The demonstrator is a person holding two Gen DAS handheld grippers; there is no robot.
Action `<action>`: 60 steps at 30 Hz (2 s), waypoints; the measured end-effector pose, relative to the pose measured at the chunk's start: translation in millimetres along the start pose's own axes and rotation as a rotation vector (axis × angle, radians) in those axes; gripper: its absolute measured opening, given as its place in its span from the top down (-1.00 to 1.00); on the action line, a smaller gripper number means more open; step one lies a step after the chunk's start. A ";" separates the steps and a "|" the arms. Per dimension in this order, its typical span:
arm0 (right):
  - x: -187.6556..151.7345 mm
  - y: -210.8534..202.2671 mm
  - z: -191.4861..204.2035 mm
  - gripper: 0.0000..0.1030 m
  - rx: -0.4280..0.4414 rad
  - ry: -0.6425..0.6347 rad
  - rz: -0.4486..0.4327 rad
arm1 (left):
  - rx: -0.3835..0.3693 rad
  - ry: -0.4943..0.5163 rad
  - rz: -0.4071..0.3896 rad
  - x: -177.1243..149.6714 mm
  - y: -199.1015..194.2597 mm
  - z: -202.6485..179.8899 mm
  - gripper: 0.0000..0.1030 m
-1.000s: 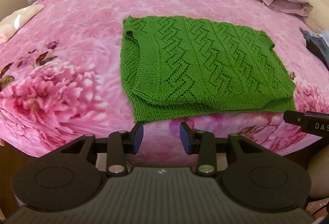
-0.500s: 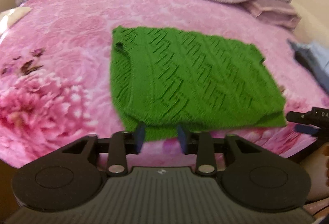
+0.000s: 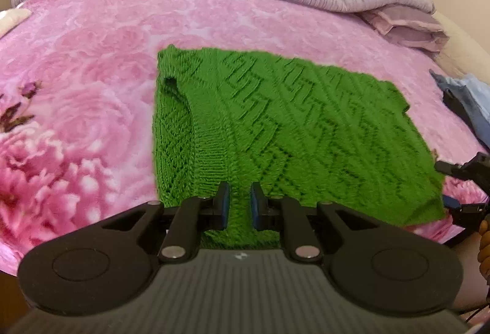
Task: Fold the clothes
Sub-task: 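Grasp one side edge of the folded vest with both grippers, then lift the side edge with both grippers and fold it lengthwise over the vest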
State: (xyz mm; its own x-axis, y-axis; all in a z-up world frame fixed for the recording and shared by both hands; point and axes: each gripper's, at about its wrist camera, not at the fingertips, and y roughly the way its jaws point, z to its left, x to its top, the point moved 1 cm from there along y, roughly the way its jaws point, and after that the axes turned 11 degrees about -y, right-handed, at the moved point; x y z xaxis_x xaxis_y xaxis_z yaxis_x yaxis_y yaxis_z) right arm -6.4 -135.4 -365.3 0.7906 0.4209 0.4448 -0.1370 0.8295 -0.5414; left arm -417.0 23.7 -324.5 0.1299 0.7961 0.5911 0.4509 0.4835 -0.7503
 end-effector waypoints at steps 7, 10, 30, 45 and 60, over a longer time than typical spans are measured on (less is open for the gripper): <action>5.1 2.5 -21.5 0.31 0.121 0.040 -0.003 | -0.053 -0.024 0.015 7.3 -0.2 7.6 0.79; 3.5 7.1 -22.9 0.31 0.146 0.029 0.005 | -0.062 -0.041 0.032 4.9 4.1 14.0 0.78; -125.6 33.6 248.8 0.71 -0.262 -1.304 0.005 | -0.049 -0.253 -0.045 6.6 -41.6 97.2 0.81; -131.6 68.6 272.5 0.13 0.009 -1.209 0.093 | -0.085 -0.301 -0.017 19.7 -39.9 119.7 0.80; 52.5 208.4 188.9 0.10 -0.334 -0.772 0.494 | -0.238 -0.253 0.110 131.4 64.8 54.5 0.35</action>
State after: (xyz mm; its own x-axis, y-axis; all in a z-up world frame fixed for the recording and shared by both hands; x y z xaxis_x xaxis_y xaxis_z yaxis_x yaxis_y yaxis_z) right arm -106.2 128.9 -320.0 0.0649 0.9167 0.3942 -0.0773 0.3985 -0.9139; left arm -418.9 179.4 -311.5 -0.0196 0.9179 0.3963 0.6432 0.3150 -0.6979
